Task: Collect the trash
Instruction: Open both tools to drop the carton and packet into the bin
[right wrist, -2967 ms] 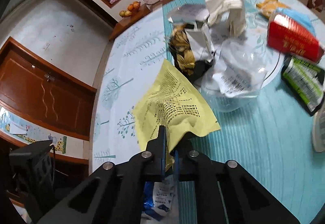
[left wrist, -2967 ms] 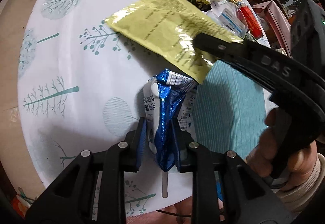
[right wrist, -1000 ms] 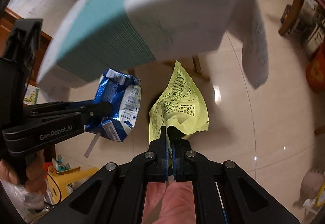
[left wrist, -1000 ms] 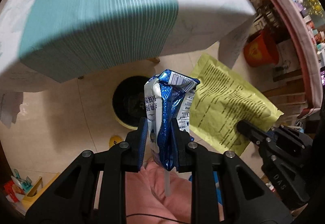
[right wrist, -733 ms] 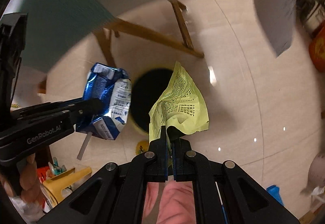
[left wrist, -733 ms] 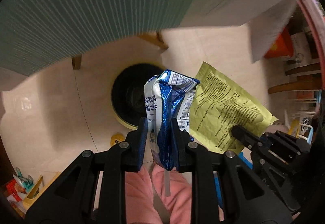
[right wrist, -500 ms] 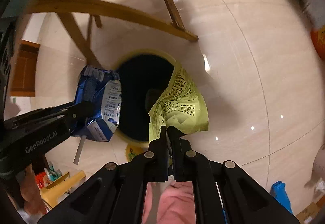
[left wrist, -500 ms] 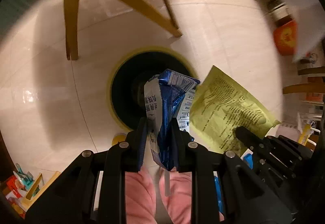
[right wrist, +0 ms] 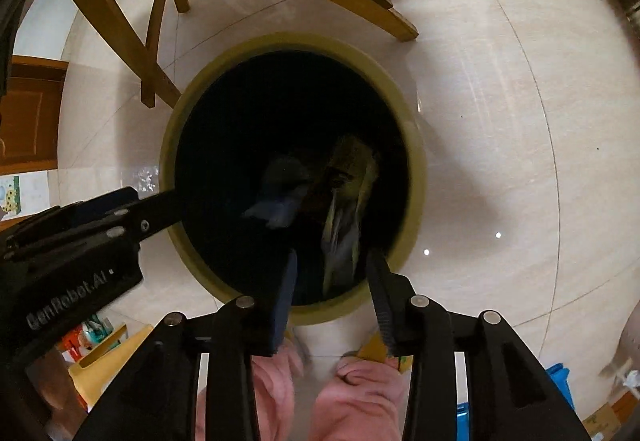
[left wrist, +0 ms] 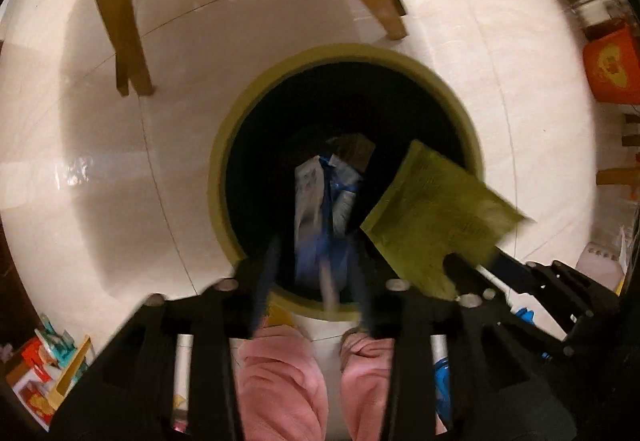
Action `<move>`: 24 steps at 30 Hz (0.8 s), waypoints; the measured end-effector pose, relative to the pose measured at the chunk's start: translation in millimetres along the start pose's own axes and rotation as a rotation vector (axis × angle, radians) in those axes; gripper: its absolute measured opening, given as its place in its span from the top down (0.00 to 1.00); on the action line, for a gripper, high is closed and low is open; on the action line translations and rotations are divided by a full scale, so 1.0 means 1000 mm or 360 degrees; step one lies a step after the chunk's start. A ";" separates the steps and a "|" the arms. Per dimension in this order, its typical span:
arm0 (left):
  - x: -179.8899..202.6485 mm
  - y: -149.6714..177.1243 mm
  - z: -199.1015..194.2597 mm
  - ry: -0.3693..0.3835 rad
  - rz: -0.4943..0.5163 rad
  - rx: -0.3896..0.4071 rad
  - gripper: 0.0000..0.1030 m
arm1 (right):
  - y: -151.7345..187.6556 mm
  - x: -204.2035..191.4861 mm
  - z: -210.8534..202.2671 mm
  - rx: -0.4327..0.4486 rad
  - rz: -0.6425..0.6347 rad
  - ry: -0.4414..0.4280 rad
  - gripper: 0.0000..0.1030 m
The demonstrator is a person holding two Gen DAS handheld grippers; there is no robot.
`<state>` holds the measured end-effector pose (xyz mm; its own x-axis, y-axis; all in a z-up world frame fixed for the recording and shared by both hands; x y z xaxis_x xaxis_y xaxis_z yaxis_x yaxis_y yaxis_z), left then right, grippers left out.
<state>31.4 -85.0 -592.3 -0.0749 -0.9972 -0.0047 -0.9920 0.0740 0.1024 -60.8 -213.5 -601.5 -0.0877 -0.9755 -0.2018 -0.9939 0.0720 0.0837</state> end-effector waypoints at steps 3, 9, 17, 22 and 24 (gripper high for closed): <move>-0.008 -0.005 0.006 0.0008 -0.0051 0.0026 0.54 | -0.001 -0.001 0.004 0.0002 0.0000 0.0004 0.63; -0.015 -0.003 0.001 0.0003 -0.0038 0.0035 0.54 | 0.006 0.002 -0.003 0.0018 0.0033 -0.0015 0.63; -0.021 0.008 -0.014 -0.0003 -0.0056 0.0037 0.54 | 0.018 0.001 -0.050 0.0168 0.0082 -0.0070 0.63; -0.027 0.019 -0.044 0.0027 -0.0098 0.0064 0.54 | 0.023 -0.004 -0.091 0.0244 0.0088 -0.0064 0.63; -0.029 0.023 -0.060 0.0040 -0.0116 0.0083 0.54 | 0.022 -0.008 -0.110 0.0273 0.0086 -0.0065 0.63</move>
Point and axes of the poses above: each gripper's, at about its wrist camera, not at the fingertips, and z roughly the way its jaws point, x to its right, y to its underside, the point moved 9 cm from there along z, roughly the way its jaws point, and after that the axes turned 8 degrees about -z, right-handed, at the moved point
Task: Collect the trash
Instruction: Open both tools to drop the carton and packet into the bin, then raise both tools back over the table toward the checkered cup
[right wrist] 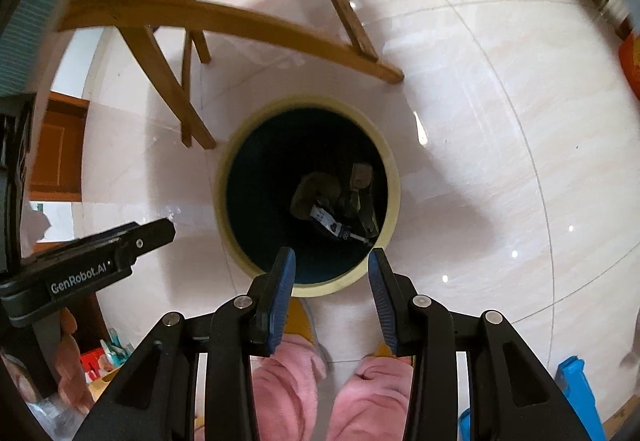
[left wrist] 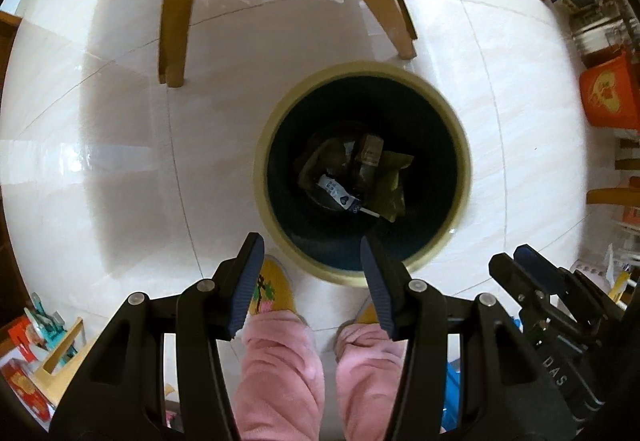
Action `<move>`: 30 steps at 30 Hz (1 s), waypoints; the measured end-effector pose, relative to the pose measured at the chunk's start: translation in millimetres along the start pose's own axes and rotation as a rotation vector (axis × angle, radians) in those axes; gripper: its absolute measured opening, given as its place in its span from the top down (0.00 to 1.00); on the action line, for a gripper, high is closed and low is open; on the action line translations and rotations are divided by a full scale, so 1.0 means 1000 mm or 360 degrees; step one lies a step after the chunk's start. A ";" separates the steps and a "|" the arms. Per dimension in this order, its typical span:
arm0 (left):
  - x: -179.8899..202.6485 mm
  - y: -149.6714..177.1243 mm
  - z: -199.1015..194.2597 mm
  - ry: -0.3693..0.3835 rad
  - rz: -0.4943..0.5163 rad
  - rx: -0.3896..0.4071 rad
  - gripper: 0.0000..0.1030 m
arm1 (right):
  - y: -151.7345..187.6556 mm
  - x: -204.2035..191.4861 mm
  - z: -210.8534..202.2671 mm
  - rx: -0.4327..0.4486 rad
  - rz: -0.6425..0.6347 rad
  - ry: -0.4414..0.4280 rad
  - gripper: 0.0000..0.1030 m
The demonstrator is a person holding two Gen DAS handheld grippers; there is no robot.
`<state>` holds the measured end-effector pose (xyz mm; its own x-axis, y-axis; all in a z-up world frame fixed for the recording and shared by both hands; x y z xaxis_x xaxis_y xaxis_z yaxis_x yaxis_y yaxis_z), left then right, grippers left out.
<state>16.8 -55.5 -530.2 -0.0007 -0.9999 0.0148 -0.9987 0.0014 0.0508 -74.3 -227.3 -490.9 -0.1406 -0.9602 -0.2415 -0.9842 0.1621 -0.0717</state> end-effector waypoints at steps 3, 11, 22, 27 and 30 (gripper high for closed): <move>-0.003 0.005 -0.030 0.0018 -0.0021 0.0042 0.54 | -0.007 -0.008 -0.034 0.0056 -0.0020 -0.0007 0.63; 0.001 0.022 -0.139 0.0104 -0.0084 0.0176 0.54 | -0.036 -0.040 -0.152 0.0234 -0.0142 -0.0060 0.63; 0.016 0.039 -0.311 0.0176 -0.0057 0.0395 0.54 | -0.066 -0.098 -0.314 0.0476 -0.0371 -0.0143 0.59; 0.013 0.024 -0.387 0.0189 -0.0096 0.0594 0.54 | -0.095 -0.130 -0.370 0.0636 -0.0506 -0.0168 0.55; 0.007 0.006 -0.430 0.0157 -0.0114 0.0732 0.54 | -0.116 -0.145 -0.392 0.0711 -0.0567 -0.0165 0.53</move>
Point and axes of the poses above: each gripper's, at about its wrist camera, not at the fingertips, and z roughly the way its jaws point, x to its right, y to its underside, the point moved 9 cm from there along z, roughly the way its jaws point, and after that the axes turned 8 degrees about -z, right-handed, at the moved point
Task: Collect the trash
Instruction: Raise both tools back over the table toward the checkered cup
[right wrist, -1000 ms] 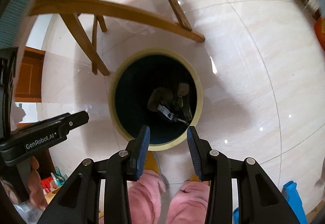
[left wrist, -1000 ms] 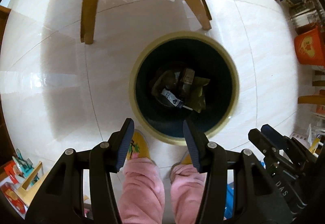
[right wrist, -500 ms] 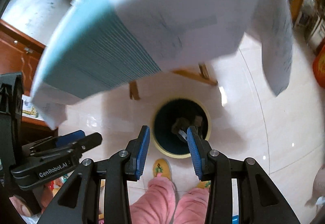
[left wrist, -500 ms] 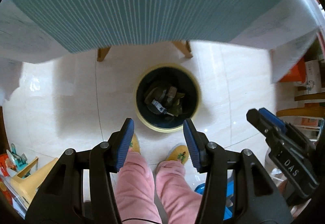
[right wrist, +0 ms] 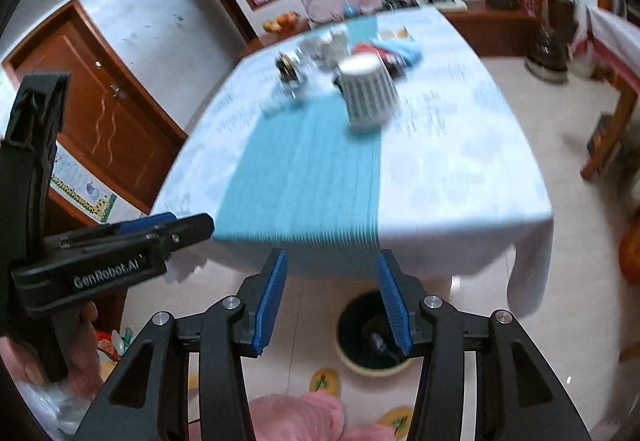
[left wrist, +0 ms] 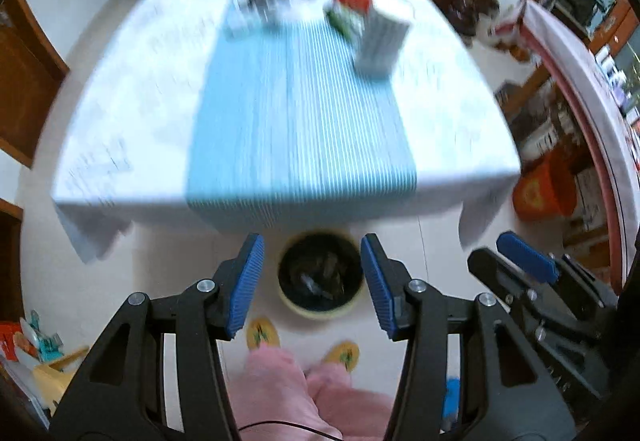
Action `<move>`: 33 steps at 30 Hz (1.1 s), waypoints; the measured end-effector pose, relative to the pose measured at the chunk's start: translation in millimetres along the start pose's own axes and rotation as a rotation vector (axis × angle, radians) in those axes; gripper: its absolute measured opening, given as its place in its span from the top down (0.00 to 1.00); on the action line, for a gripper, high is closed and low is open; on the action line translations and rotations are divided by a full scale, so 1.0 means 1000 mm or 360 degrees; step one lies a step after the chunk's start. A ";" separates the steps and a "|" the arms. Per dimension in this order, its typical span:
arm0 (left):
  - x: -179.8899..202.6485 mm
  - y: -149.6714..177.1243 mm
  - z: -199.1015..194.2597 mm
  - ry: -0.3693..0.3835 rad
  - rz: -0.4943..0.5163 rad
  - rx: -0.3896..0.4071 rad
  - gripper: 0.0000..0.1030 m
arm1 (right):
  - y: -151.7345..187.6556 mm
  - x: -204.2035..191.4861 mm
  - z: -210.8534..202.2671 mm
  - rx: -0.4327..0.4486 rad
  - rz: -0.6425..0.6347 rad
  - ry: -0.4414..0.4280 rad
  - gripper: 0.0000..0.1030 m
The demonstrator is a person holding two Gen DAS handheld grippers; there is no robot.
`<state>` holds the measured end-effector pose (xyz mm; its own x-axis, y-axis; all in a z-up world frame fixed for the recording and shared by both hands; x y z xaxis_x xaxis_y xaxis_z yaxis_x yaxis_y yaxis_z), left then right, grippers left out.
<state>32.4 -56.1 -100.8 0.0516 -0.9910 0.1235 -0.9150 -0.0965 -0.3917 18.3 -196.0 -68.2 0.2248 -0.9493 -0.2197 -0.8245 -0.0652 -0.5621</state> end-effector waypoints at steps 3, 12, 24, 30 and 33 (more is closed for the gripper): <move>-0.004 -0.031 -0.025 -0.0013 -0.0011 0.0093 0.54 | -0.027 0.000 -0.005 0.0041 -0.0031 0.0021 0.51; -0.009 -0.113 -0.026 -0.0020 0.0119 0.0175 0.46 | -0.088 0.022 0.024 0.0126 0.0037 0.0139 0.46; -0.035 -0.241 0.062 0.0072 0.0389 0.0055 0.46 | -0.144 0.042 0.136 0.0032 0.0402 0.0400 0.43; -0.032 -0.268 0.124 0.0067 0.0565 -0.0075 0.46 | -0.152 0.051 0.177 0.0014 0.0562 0.0513 0.43; -0.024 -0.274 0.149 0.0045 0.0674 -0.0081 0.46 | -0.157 0.058 0.192 0.0008 0.0625 0.0562 0.43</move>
Point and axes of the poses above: each gripper's, at about its wrist camera, not at the fingertips, and z roughly the way its jaws point, x to its right, y to its underside, the point moved 9 cm from there along z, roughly the way its jaws point, and after that the axes turned 8 degrees about -z, right-handed, at the moved point
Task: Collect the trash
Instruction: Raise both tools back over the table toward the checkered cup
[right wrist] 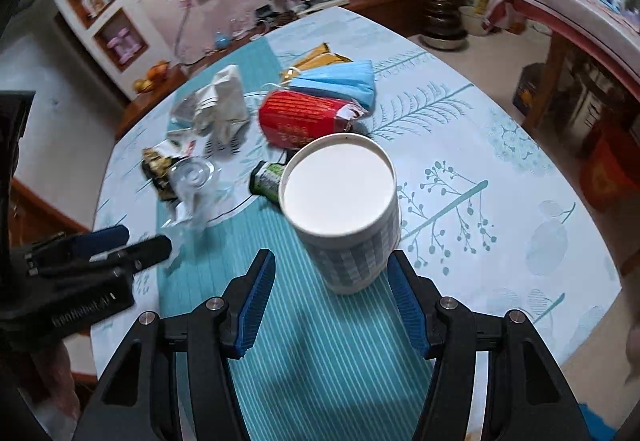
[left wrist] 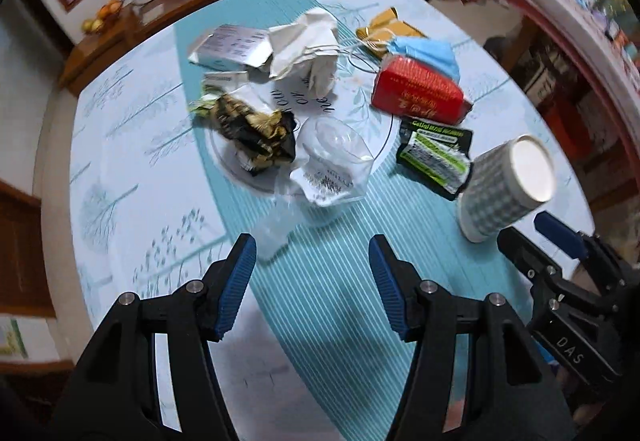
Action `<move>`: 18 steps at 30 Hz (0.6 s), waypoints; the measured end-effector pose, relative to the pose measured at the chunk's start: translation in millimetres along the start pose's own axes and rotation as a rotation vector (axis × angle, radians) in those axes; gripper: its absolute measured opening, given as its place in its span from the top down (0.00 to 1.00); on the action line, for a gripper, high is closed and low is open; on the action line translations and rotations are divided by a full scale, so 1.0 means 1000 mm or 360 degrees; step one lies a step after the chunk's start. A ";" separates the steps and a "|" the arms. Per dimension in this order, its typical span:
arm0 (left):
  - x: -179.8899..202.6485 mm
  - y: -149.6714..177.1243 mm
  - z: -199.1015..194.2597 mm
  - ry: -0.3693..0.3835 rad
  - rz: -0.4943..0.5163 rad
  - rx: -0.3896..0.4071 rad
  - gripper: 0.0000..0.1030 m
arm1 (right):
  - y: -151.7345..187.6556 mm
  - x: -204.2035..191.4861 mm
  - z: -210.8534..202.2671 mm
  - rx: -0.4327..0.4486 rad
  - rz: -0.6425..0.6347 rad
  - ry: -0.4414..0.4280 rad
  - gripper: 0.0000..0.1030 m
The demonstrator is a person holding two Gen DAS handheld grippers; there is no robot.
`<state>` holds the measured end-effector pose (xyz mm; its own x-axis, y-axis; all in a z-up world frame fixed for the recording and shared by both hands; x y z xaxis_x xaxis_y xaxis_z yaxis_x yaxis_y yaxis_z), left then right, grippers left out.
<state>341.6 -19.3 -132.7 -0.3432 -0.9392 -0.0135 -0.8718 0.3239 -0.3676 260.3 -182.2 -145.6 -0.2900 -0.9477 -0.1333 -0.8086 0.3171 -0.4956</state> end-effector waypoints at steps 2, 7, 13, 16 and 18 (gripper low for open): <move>0.003 -0.003 0.012 -0.0009 0.0039 -0.0010 0.46 | -0.004 0.001 0.005 0.0007 0.0023 0.0027 0.43; 0.009 -0.007 0.040 -0.0082 0.0116 -0.0028 0.46 | -0.009 0.007 0.017 0.0006 0.0092 0.0084 0.43; 0.008 -0.015 0.058 -0.0156 0.0105 -0.0004 0.46 | -0.013 0.019 0.027 0.0011 0.0142 0.0167 0.43; 0.004 -0.020 0.064 -0.0189 0.0051 0.0008 0.46 | -0.013 0.025 0.033 0.0002 0.0173 0.0197 0.43; 0.001 -0.023 0.068 -0.0209 0.0025 0.0016 0.46 | -0.013 0.028 0.037 -0.0001 0.0182 0.0206 0.43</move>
<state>385.4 -35.7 -187.7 -0.3073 -0.9411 -0.1407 -0.8629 0.3380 -0.3756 281.9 -213.9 -174.7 -0.4438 -0.8928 -0.0773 -0.7667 0.4229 -0.4830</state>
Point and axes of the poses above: each gripper's, at about its wrist camera, not at the fingertips, and z roughly the way its jaws point, x to its right, y to its underside, the point moved 9 cm from there along z, roughly the way its jaws point, and after that the axes turned 8 degrees about -z, right-handed, at the moved point
